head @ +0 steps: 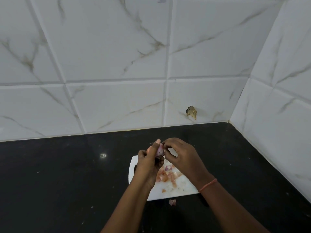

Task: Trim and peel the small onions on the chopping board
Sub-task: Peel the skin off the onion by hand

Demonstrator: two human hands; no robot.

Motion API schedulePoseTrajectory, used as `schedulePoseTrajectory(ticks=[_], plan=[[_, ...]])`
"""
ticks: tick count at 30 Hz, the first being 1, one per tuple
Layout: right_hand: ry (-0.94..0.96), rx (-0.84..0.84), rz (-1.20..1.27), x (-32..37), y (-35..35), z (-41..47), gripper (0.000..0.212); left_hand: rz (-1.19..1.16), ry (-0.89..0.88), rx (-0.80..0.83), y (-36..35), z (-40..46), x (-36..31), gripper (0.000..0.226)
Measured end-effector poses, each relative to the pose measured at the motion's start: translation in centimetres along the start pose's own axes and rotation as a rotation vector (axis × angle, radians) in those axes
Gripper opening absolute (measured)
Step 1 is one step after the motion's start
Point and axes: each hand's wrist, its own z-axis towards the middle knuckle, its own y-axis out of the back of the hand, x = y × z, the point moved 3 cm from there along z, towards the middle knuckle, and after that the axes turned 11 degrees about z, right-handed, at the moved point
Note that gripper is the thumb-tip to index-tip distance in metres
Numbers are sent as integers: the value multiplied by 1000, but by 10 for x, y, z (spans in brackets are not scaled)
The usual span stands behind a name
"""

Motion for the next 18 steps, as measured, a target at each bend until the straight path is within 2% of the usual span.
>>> schedulePoseTrajectory(ticks=[3, 6, 8, 11, 18], plan=[[-6, 31, 53, 1, 3, 4, 18, -10, 6, -2, 2, 2, 0, 64], [-41, 10, 153, -1, 5, 4, 16, -42, 18, 62, 6, 6, 1, 84], [-50, -19, 161, 0, 4, 2, 21, -52, 21, 94, 5, 7, 2, 72], [-1, -87, 170, 2, 4, 1, 14, -87, 50, 83, 3, 9, 5, 43], [-123, -176, 163, -1, 2, -4, 16, -215, 264, 103, -3, 2, 4, 68]])
